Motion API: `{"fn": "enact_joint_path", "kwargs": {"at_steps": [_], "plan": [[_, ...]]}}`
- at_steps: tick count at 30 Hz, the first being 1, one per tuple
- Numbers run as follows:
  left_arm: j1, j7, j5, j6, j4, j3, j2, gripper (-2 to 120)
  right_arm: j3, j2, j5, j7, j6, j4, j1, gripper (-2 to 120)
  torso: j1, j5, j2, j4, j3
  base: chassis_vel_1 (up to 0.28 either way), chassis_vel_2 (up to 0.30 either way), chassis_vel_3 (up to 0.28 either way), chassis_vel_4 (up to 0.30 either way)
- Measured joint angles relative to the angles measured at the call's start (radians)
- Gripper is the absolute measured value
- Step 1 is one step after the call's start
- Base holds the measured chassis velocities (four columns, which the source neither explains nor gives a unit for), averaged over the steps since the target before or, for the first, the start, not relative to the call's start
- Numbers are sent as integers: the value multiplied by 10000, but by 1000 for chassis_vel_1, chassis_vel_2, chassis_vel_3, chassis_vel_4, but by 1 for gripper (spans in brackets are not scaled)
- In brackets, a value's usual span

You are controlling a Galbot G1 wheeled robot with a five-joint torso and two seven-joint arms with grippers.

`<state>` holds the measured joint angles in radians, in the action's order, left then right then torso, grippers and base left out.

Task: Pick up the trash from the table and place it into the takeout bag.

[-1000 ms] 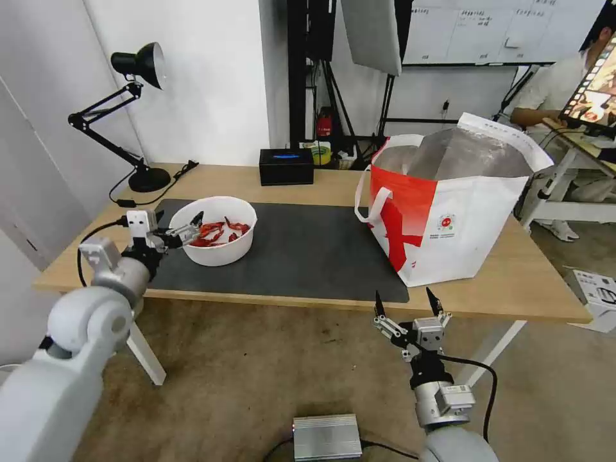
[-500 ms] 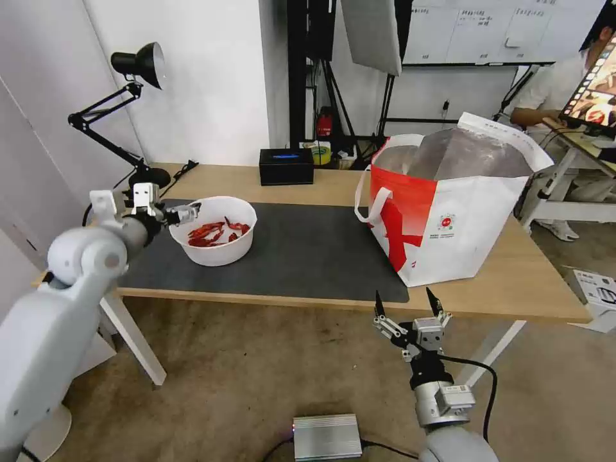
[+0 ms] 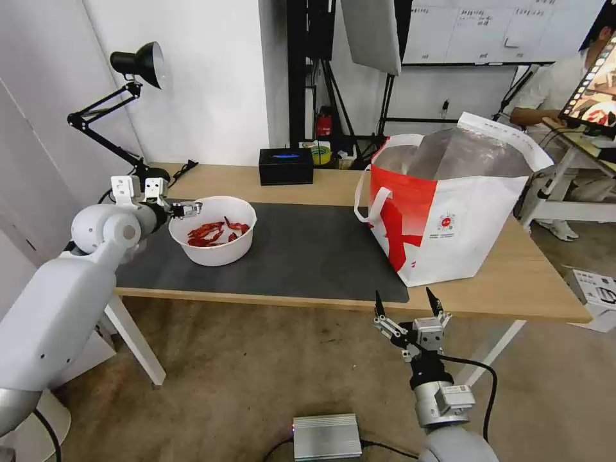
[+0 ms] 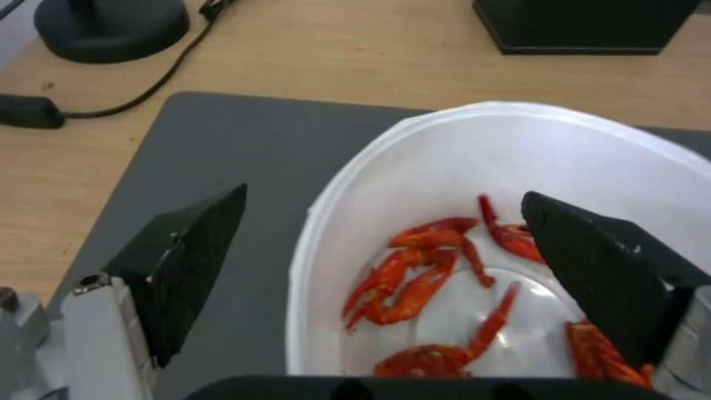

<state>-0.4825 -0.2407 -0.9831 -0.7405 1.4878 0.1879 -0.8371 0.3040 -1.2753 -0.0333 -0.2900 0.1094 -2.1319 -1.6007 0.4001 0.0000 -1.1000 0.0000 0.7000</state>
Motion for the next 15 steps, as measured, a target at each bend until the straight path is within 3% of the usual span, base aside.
{"fn": "enact_joint_path", "kwargs": {"at_steps": [15], "plan": [[-187,380,447,32,-557,-157,-183,100,0,0,0,0,0,0,0,100,-1,0,0,0,0,0,0,0,0]]}}
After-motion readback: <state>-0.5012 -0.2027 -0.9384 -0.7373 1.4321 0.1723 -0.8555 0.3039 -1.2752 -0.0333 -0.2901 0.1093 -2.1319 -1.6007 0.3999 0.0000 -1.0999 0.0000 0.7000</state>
